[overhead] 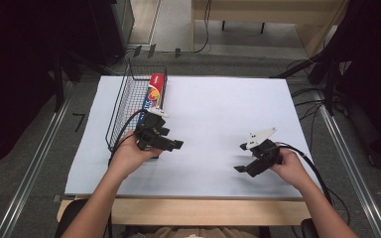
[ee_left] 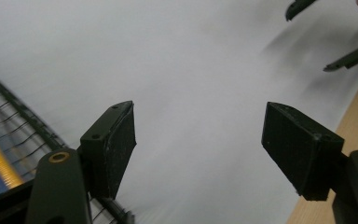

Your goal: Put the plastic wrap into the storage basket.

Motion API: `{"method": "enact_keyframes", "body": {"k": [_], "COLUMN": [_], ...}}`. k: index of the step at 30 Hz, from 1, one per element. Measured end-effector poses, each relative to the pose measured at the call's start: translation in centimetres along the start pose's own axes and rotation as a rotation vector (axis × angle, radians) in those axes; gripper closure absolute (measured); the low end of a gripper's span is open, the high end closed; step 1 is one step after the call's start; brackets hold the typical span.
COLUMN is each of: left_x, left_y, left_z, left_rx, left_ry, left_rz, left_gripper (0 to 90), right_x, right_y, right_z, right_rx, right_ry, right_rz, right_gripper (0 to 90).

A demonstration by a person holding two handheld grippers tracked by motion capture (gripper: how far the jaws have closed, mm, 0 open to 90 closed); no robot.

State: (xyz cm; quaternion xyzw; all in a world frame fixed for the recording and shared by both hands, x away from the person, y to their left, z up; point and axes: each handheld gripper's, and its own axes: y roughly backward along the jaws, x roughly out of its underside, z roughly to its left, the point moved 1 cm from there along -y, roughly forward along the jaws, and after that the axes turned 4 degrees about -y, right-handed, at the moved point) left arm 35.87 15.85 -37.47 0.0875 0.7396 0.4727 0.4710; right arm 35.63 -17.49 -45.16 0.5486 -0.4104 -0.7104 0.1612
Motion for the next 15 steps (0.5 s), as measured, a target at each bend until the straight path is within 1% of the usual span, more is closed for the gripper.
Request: {"method": "enact_keyframes", "body": {"k": [2, 3, 4, 5, 6, 9, 11, 12, 13, 15], "left_x": [0.1, 0.1, 0.1, 0.1, 0.2, 0.4, 0.6, 0.7, 0.8, 1.0], "left_y": [-0.3, -0.4, -0.6, -0.8, -1.0, -1.5, -1.8, -2.0, -2.1, -2.6], "left_z": [-0.8, -1.1, -1.3, -1.6, -1.8, -2.2, -2.3, -2.3, -2.5, -2.8], "left_rx": [-0.026, -0.02, 0.004, 0.016, 0.015, 0.037, 0.065, 0.071, 0.071, 0.089], "left_ry": [-0.038, -0.048, -0.053, -0.062, -0.081, -0.083, -0.077, -0.078, -0.09, -0.11], "left_rz": [-0.02, -0.031, -0.027, -0.015, -0.005, 0.013, 0.013, 0.012, 0.012, 0.019], "left_gripper": [27.2, 27.9, 28.4, 27.8, 27.2, 27.0, 27.8, 27.8, 27.7, 26.2], "right_x": [0.0, 0.0, 0.0, 0.0, 0.0, -0.1, -0.1, 0.0, 0.0, 0.0], "right_y": [0.0, 0.0, 0.0, 0.0, 0.0, 0.1, 0.1, 0.1, 0.0, 0.0], "right_z": [0.0, 0.0, 0.0, 0.0, 0.0, -0.1, -0.1, -0.1, -0.1, -0.1], "right_rx": [-0.001, -0.002, -0.003, -0.003, -0.006, -0.008, -0.008, -0.008, -0.007, -0.01], "right_ry": [0.002, 0.001, -0.001, -0.002, -0.005, -0.011, -0.012, -0.011, -0.009, -0.009], "right_rz": [0.0, -0.001, -0.001, -0.003, -0.004, -0.01, -0.009, -0.008, -0.008, -0.006], "right_gripper": [18.6, 18.6, 18.6, 18.6, 18.6, 18.6, 18.6, 18.6, 18.6, 18.6]}}
